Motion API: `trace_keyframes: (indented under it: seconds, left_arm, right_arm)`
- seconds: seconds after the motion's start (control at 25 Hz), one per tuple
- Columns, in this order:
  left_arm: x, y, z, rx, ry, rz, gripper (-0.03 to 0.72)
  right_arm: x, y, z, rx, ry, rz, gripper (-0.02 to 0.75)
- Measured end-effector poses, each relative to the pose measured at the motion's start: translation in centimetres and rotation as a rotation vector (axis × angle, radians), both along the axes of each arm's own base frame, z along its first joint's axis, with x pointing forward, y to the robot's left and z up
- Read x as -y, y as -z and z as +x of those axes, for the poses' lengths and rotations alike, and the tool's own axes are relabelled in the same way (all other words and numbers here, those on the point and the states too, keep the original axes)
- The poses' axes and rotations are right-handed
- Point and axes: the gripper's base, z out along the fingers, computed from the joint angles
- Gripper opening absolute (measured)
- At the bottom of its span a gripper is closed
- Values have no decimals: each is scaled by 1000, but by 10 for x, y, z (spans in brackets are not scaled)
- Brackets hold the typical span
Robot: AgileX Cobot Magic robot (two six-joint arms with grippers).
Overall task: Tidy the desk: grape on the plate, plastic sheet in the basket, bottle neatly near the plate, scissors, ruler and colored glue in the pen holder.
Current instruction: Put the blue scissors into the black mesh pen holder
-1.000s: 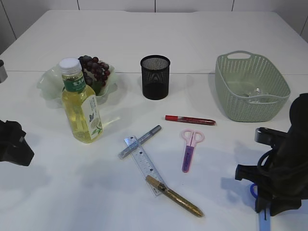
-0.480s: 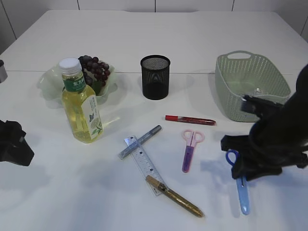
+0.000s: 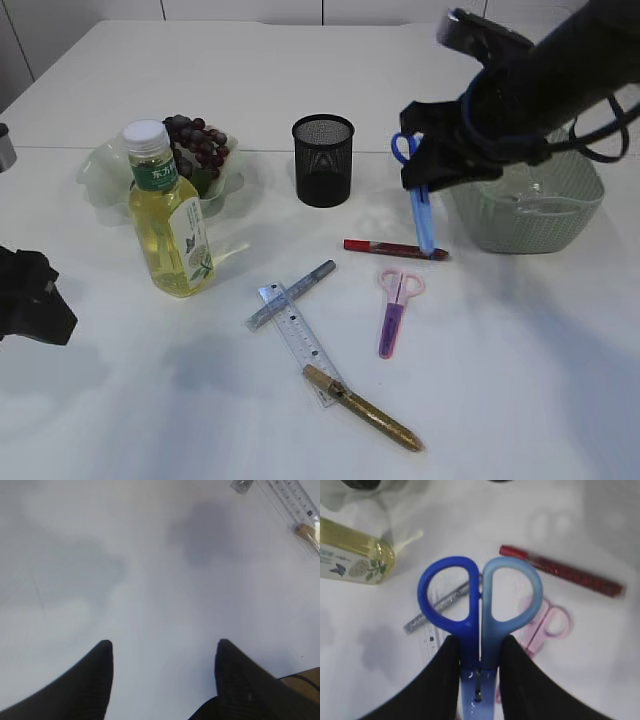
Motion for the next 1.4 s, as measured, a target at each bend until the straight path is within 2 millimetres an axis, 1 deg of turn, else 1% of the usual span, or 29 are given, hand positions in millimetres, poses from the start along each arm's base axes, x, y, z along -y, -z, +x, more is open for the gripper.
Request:
trace_keyframes:
  seconds: [0.12,0.32,0.4,0.52,0.72,0.8,0.96,1.08,1.24,1.4]
  left_arm:
    - [1,0,0,-6,-5,-13,468]
    - [1,0,-1,-14,-7,-17,468]
    - [1,0,-1,-16,-6,-16,468]
    - [1,0,-2,-26,-5,-14,468]
    - [1,1,-3,-37,-3,-12,468]
    - [1,1,-4,-44,-3,-12,468]
    - [0,2,-7,-84,4,-3,467]
    - [0,2,-9,-102,7,2,466]
    - [0,2,-9,-103,9,3,466]
    - [0,2,-9,-103,9,3,466]
  right_arm:
    - [-7,-7,23,51,-46,5,199]
    - [-16,-4,58,72,-132,71,199]
    - [-16,-1,74,85,-142,121,199]
    - [-10,-1,98,141,-136,197,199]
    - [-4,1,130,269,-157,296,199]
    - [-7,1,141,333,-171,321,199]
    - [-10,2,158,457,-203,324,199]
    - [-10,7,169,528,-212,293,199]
    - [-9,11,178,624,-227,270,198]
    - [-15,23,182,698,-265,269,198]
